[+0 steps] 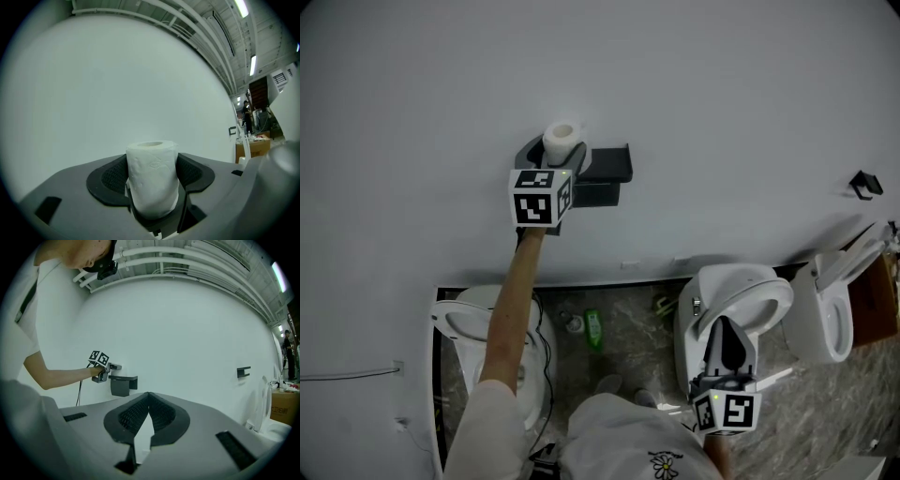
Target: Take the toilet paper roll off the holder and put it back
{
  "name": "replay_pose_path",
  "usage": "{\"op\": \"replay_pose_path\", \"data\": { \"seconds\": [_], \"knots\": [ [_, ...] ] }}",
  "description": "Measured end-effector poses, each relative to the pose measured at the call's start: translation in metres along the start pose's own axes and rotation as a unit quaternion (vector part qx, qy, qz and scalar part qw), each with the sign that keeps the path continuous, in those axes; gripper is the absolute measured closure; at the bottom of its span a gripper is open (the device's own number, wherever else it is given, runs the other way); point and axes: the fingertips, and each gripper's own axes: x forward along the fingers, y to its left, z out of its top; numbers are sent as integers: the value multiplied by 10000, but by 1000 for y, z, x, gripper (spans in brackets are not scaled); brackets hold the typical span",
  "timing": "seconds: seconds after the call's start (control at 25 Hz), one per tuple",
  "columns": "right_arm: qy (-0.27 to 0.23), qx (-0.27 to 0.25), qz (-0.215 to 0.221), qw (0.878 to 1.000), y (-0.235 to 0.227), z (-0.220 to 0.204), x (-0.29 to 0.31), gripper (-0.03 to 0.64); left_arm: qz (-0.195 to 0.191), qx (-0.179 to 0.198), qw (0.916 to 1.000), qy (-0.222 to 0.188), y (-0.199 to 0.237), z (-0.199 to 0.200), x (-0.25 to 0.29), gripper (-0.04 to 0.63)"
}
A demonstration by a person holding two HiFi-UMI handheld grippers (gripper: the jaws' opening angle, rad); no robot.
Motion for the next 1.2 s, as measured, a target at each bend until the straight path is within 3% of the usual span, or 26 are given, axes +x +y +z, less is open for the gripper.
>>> {"op": "replay_pose_path", "data": {
  "seconds": [0.4, 0.6, 0.8, 1.08, 1.2],
  "knots": [
    [-32, -57, 34, 10000, 2, 3, -3, 608, 248, 206, 9994, -119, 0, 8, -4, 202],
    [-124, -57, 45, 9999, -1, 9, -6, 609, 391, 300, 9972, -569, 2, 49, -23, 189],
    [-349, -130, 140, 9992, -2, 20, -1, 609, 208, 477, 9924, -1114, -15, 109, -57, 189],
    [-642, -190, 445, 9968, 7, 35, 9, 609, -58, 808, 9789, -1877, -55, 169, -128, 240],
    [-793, -217, 588, 9949, 13, 42, 11, 609, -58, 987, 9730, -2087, -67, 180, -159, 323]
  ]
}}
